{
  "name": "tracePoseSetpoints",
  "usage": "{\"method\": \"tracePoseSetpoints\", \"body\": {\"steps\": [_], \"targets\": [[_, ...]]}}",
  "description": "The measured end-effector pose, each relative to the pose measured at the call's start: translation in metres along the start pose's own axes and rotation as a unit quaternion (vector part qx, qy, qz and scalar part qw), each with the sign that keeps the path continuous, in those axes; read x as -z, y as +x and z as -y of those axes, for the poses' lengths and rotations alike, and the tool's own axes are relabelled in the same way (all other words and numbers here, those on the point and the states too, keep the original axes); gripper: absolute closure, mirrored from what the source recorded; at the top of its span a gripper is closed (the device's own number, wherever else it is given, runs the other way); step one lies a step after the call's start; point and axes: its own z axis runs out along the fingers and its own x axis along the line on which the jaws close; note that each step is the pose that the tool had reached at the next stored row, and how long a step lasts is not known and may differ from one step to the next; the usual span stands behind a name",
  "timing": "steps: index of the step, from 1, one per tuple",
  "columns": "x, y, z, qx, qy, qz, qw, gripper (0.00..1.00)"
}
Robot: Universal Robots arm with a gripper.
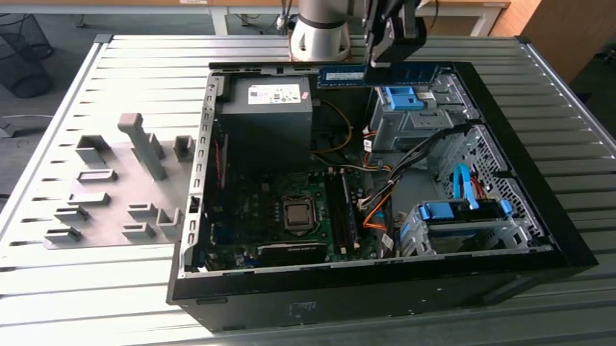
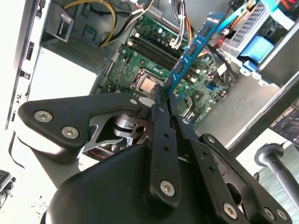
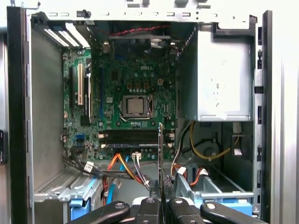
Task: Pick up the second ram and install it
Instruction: 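Pick up the second ram and move it above second insertion slot, then insert the second ram into the second slot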
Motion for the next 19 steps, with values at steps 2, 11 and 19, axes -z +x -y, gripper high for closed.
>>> {"method": "tracePoseSetpoints", "body": {"steps": [2, 11, 19], "targets": [[-0.0001, 0.0001, -0.0042, 0.000, -0.0003, 0.0000, 1.0000, 0.86], [-0.0004, 0.0004, -0.0158, -0.001, -0.0017, 0.0000, 1.0000, 0.86], [-0.0006, 0.0004, -0.0161, -0.004, -0.0020, 0.0000, 1.0000, 0.86]]}}
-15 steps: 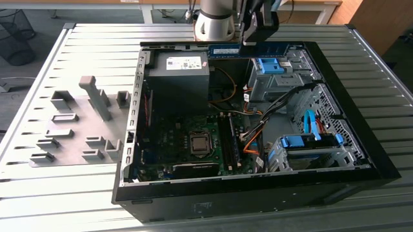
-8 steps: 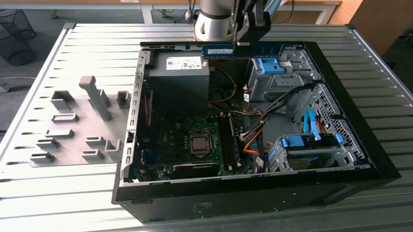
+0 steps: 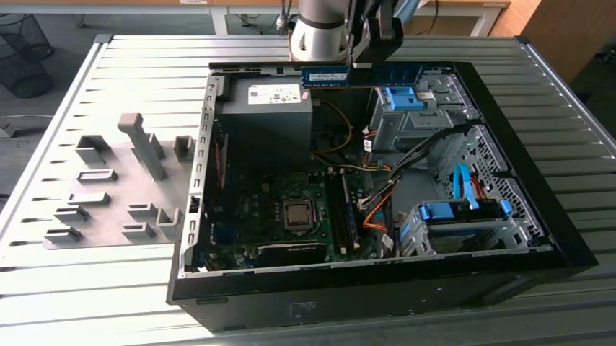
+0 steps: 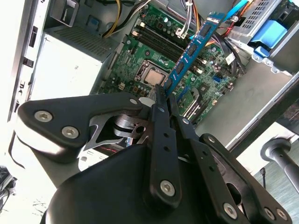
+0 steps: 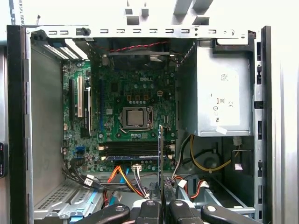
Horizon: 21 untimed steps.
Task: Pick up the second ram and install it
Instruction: 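Insert the second ram into the second slot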
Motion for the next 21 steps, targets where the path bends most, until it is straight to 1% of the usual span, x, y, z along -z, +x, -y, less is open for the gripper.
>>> {"method": "tracePoseSetpoints", "body": {"steps": [6, 21], "targets": [[0.0000, 0.0000, 0.0000, -0.005, 0.0002, -0.0001, 1.0000, 0.86], [-0.0005, 0.0000, -0.0001, -0.033, 0.0013, -0.0003, 0.9994, 0.86]]}}
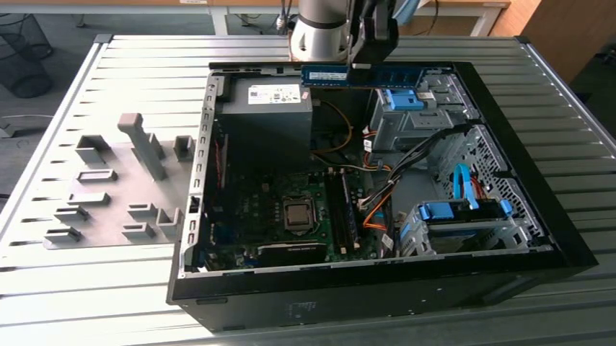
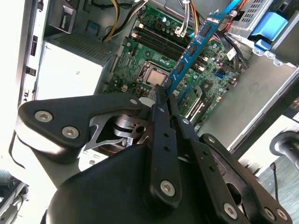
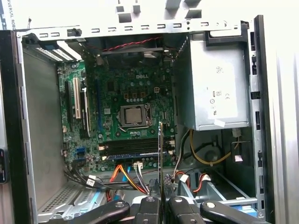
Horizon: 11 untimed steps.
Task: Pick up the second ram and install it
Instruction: 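Insert the second ram into the second slot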
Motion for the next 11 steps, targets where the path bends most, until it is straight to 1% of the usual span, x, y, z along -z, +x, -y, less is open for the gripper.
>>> {"method": "tracePoseSetpoints", "body": {"steps": [11], "targets": [[-0.0002, 0.0000, 0.0000, -0.014, 0.0005, -0.0001, 0.9999, 0.86]]}}
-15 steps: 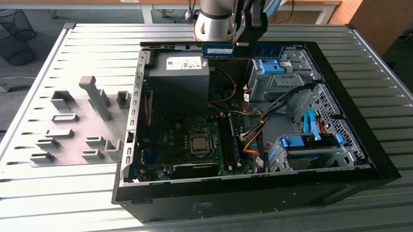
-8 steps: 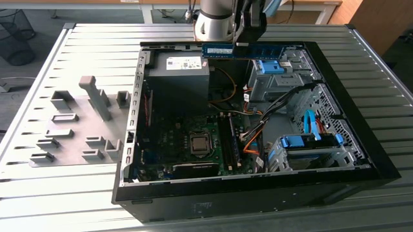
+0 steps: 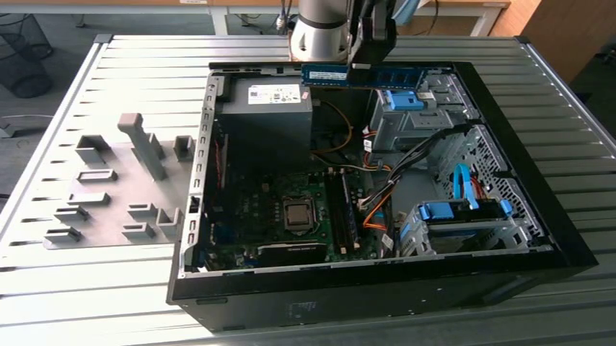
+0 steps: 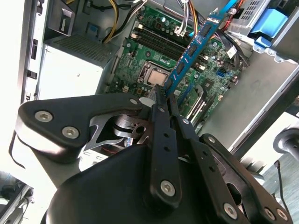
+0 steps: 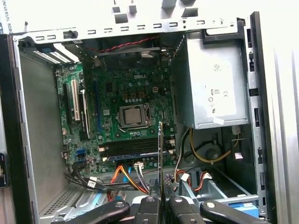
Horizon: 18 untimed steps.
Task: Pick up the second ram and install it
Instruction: 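Insert the second ram into the second slot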
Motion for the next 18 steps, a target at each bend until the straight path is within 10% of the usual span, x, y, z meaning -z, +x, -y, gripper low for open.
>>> {"method": "tracePoseSetpoints", "body": {"steps": [18], "targets": [[0.0000, 0.0000, 0.0000, -0.015, 0.0006, -0.0001, 0.9999, 0.86]]}}
